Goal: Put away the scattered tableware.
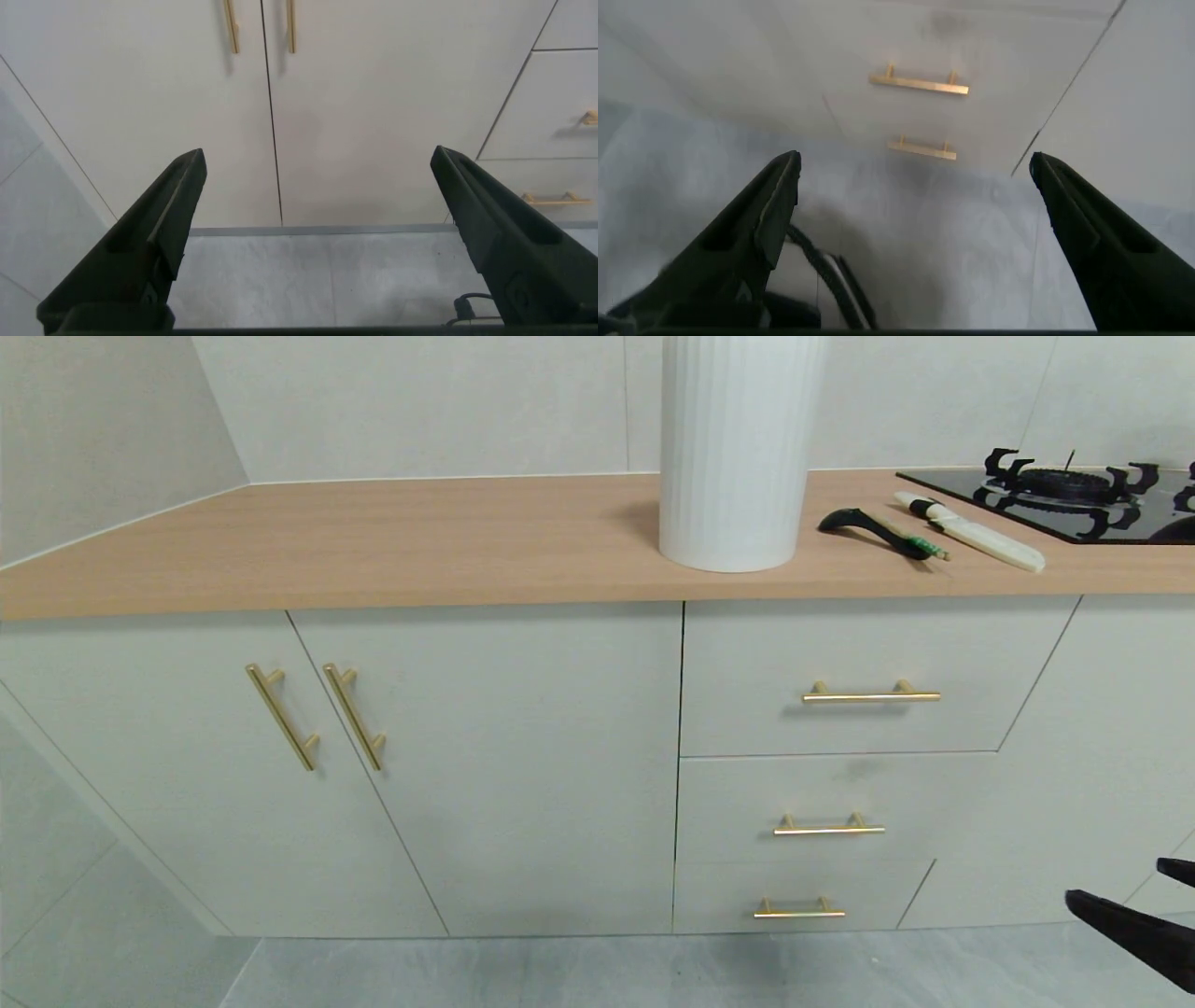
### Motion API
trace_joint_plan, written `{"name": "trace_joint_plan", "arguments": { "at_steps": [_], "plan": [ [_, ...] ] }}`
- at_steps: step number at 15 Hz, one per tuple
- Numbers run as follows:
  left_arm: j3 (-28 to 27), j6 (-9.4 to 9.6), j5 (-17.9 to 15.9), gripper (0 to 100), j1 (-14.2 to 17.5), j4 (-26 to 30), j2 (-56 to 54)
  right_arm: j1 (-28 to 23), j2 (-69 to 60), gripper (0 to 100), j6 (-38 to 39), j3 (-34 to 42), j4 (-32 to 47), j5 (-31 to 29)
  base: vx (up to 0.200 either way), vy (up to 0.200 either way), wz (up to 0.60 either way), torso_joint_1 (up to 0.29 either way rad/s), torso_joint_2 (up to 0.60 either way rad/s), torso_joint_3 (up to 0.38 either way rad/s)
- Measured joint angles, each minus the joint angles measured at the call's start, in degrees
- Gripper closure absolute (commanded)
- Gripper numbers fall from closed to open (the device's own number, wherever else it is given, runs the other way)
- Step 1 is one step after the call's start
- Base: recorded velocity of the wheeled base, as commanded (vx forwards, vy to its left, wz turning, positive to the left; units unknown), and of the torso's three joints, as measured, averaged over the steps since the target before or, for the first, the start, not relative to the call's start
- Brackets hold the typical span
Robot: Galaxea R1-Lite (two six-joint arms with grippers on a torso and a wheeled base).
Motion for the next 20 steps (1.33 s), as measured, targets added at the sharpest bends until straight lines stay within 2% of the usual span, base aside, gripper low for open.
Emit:
{"name": "trace_joint_plan", "arguments": {
  "at_steps": [9, 15, 20],
  "plan": [
    [0.0, 0.0, 0.0, 0, 0.0, 0.0, 0.0, 0.6, 34.1, 0, -2.1, -8.7, -15.5, 0.0, 0.0, 0.0, 0.0, 0.0, 0.0, 0.0],
    [0.0, 0.0, 0.0, 0, 0.0, 0.0, 0.0, 4.1, 46.8, 0, -1.5, -7.7, -28.0, -0.6, 0.0, 0.0, 0.0, 0.0, 0.0, 0.0],
    [0.0, -0.02, 0.0, 0, 0.0, 0.0, 0.0, 5.2, 56.4, 0, 1.3, -6.9, -42.0, -3.4, 0.0, 0.0, 0.0, 0.0, 0.0, 0.0]
  ]
}}
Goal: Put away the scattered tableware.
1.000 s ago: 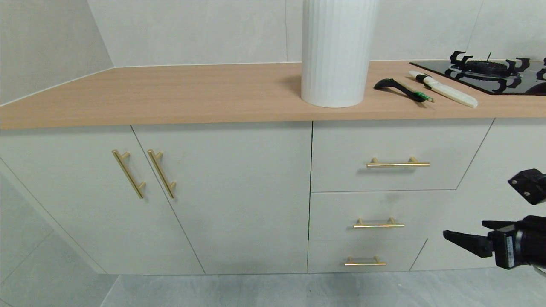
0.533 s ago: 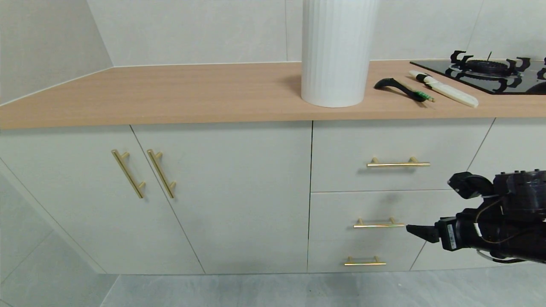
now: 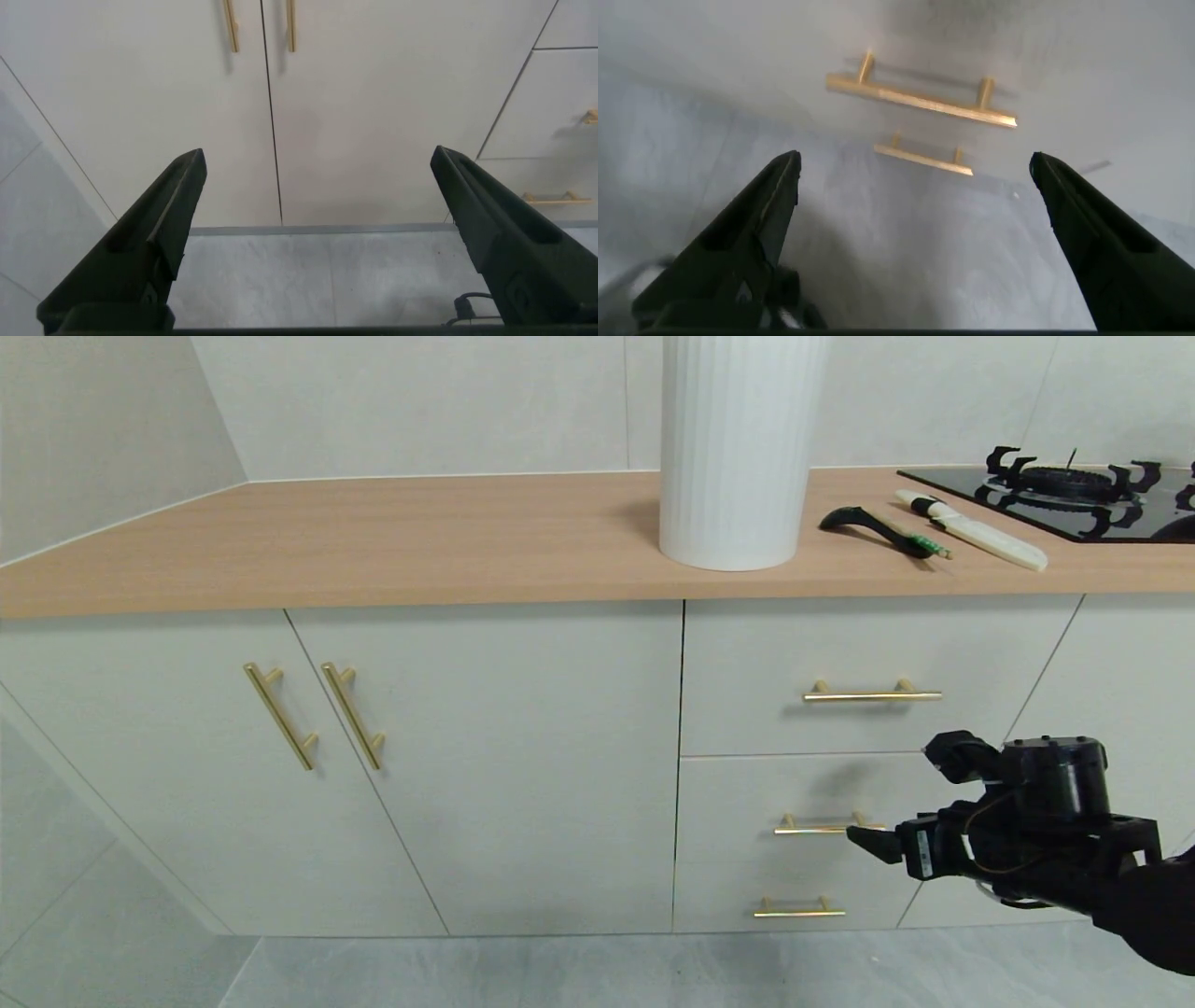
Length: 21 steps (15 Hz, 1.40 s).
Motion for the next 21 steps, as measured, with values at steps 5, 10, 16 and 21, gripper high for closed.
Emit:
{"name": "trace_joint_plan", "arguments": {
  "at_steps": [5, 10, 16, 21],
  "plan": [
    [0.0, 0.02, 0.0, 0, 0.0, 0.0, 0.0, 3.5, 11.3, 0, 5.5, -0.3, -16.0, -8.1, 0.0, 0.0, 0.0, 0.0, 0.0, 0.0],
    [0.0, 0.02, 0.0, 0, 0.0, 0.0, 0.0, 4.5, 19.0, 0, 5.9, -2.4, -20.8, -13.8, 0.0, 0.0, 0.0, 0.0, 0.0, 0.0],
    [0.0, 0.02, 0.0, 0, 0.0, 0.0, 0.0, 4.5, 24.2, 0, 9.4, -8.5, -20.8, -19.9, 0.0, 0.0, 0.0, 0.0, 0.0, 0.0],
    [0.0, 0.02, 0.0, 0, 0.0, 0.0, 0.0, 4.4, 26.9, 0, 9.7, -10.2, -21.1, -20.5, 0.0, 0.0, 0.0, 0.0, 0.0, 0.0]
  ]
}}
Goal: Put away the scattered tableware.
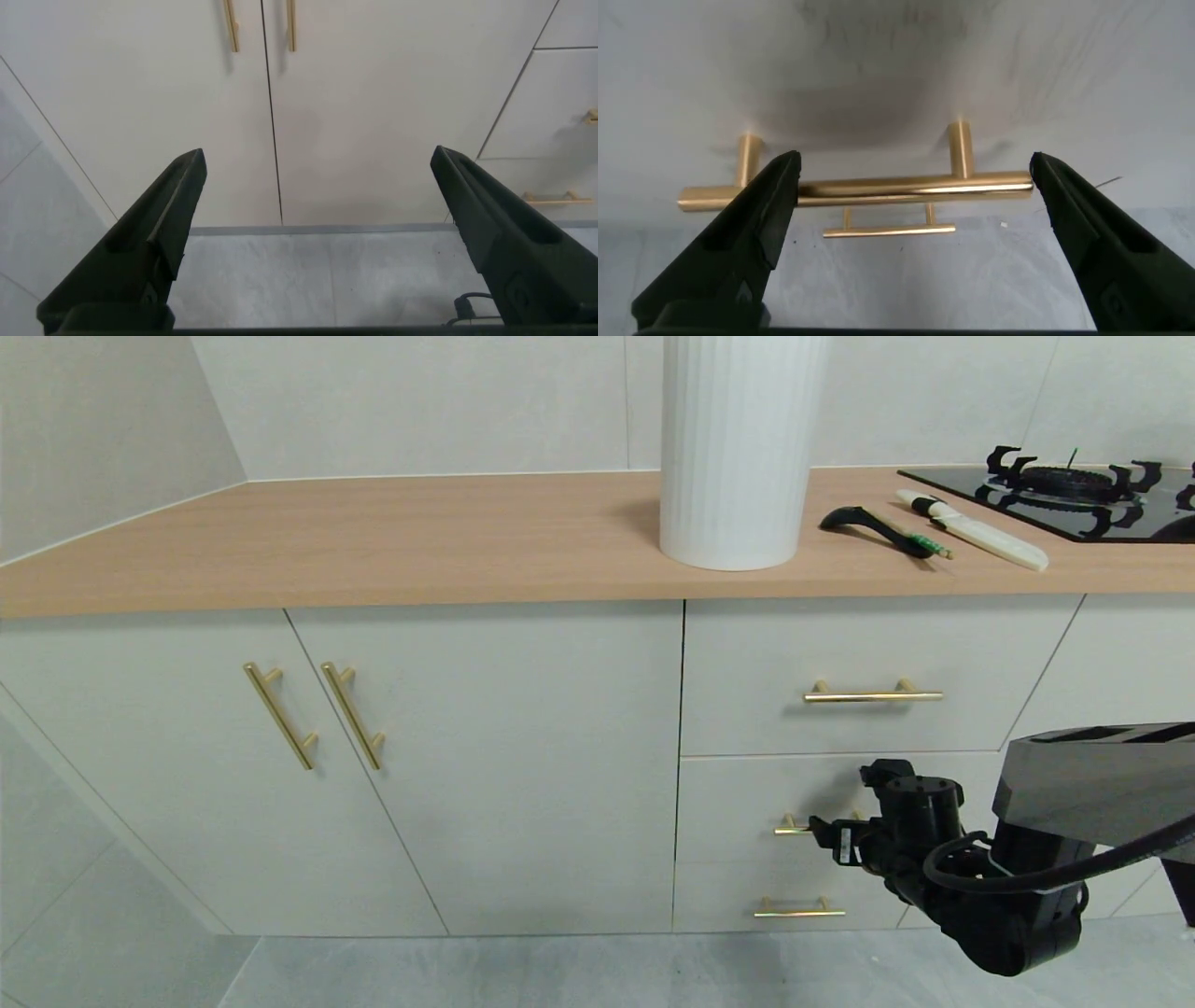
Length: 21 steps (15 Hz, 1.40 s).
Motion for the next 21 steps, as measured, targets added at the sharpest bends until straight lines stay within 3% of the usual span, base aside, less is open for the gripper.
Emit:
{"name": "trace_joint_plan", "arguments": {
  "at_steps": [16, 21],
  "plan": [
    [0.0, 0.0, 0.0, 0, 0.0, 0.0, 0.0, 0.0, 0.6, 0, -1.2, 2.6, 1.0, 0.3, 0.0, 0.0, 0.0, 0.0, 0.0, 0.0],
    [0.0, 0.0, 0.0, 0, 0.0, 0.0, 0.0, 0.0, -5.5, 0, -1.4, 4.7, 12.9, 1.1, 0.0, 0.0, 0.0, 0.0, 0.0, 0.0]
  ]
}}
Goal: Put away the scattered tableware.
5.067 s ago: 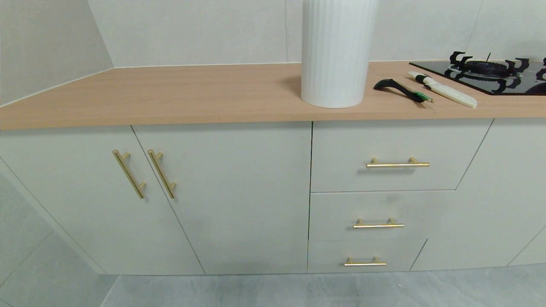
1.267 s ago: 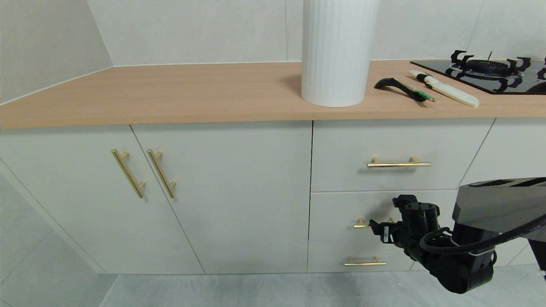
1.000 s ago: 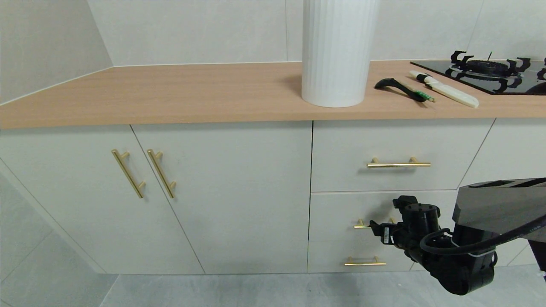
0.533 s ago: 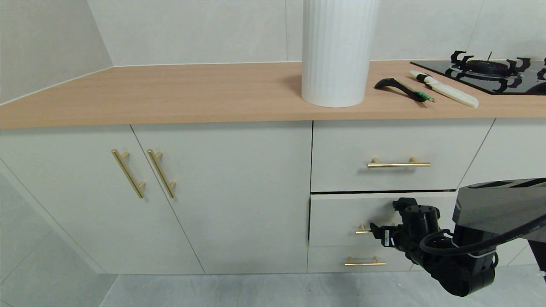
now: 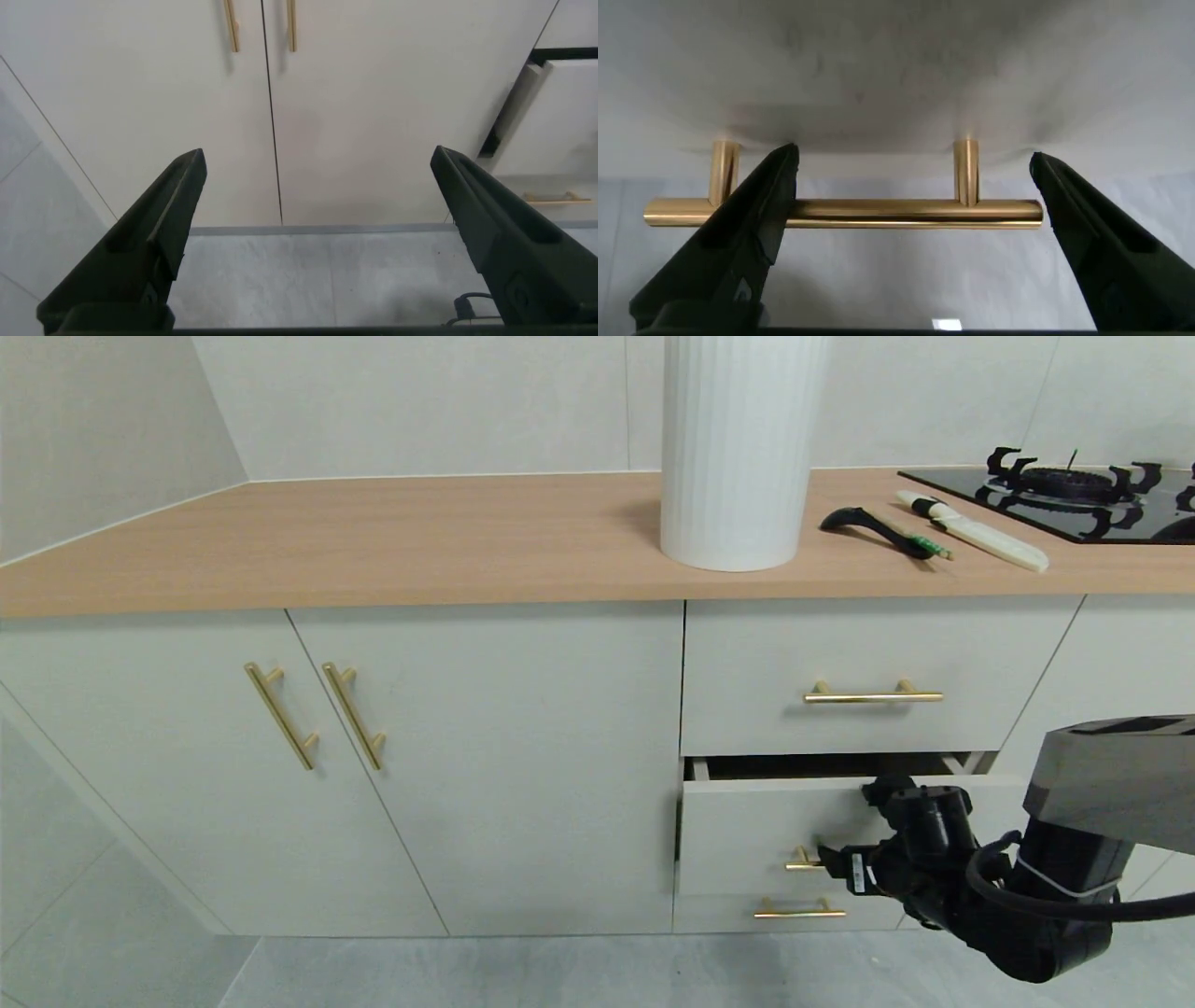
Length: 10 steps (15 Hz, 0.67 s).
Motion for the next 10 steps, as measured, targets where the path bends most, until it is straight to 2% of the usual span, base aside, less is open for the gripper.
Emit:
{"name": "trace_joint_plan", "arguments": {
  "at_steps": [7, 10],
  "plan": [
    [0.0, 0.0, 0.0, 0, 0.0, 0.0, 0.0, 0.0, -20.2, 0, -0.6, 0.9, 24.4, 6.1, 0.0, 0.0, 0.0, 0.0, 0.0, 0.0],
    [0.0, 0.0, 0.0, 0, 0.0, 0.0, 0.0, 0.4, -30.0, 0, -0.7, 0.2, 28.7, 6.9, 0.0, 0.0, 0.0, 0.0, 0.0, 0.0]
  ]
}}
